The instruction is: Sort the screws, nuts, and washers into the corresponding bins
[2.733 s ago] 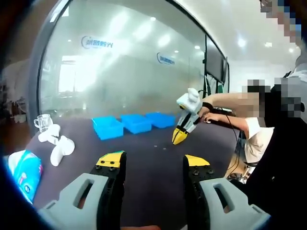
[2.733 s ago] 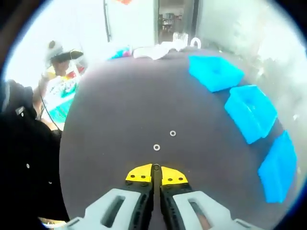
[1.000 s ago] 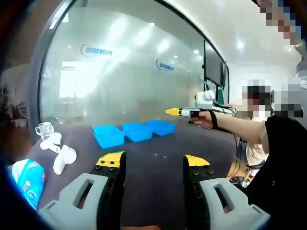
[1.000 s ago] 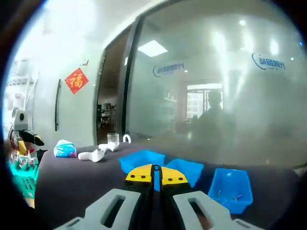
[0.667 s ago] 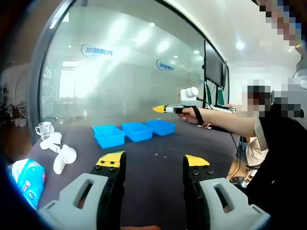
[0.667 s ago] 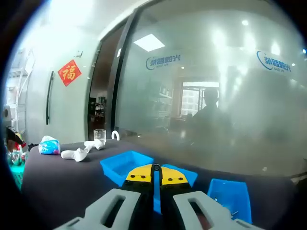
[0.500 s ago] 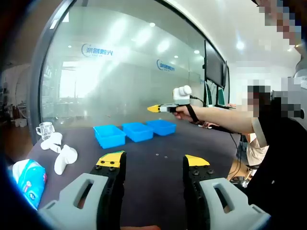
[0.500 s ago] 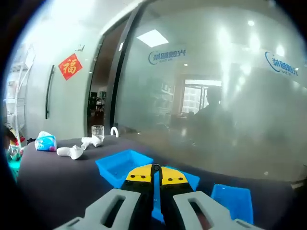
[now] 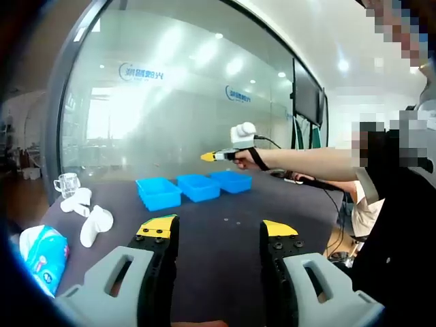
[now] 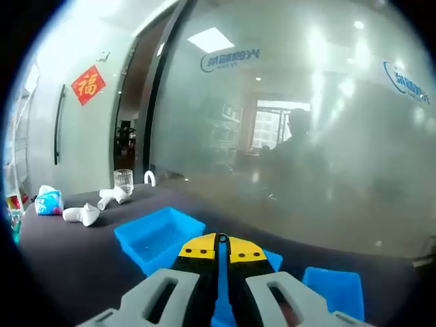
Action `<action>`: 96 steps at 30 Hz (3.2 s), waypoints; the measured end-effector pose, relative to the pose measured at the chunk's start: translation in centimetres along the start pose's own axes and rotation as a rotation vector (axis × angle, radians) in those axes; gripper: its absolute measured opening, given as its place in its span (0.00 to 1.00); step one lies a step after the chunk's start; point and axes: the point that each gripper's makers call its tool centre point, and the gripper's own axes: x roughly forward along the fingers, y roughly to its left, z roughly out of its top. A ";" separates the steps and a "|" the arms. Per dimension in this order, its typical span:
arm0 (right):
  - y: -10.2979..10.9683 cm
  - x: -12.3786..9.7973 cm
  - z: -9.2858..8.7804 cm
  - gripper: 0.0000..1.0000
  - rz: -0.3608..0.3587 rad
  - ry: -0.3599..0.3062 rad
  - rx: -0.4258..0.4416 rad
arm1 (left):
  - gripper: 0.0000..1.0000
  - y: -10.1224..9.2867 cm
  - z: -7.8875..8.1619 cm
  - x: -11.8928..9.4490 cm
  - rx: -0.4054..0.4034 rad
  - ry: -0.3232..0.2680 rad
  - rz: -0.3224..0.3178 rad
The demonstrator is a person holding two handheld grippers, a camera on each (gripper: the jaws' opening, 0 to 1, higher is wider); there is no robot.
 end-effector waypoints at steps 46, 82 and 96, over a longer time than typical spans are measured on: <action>8.1 -16.6 -3.2 0.33 0.217 -0.097 -0.058 | 0.47 0.2 0.2 0.2 -0.002 -0.009 0.005; 10.0 -27.1 -7.0 0.39 0.306 -0.078 -0.028 | 0.47 -1.4 0.1 2.3 0.024 0.024 -0.047; 11.1 -25.5 -8.3 0.39 0.448 0.121 -0.127 | 0.47 -1.4 -1.1 2.1 0.018 0.072 -0.054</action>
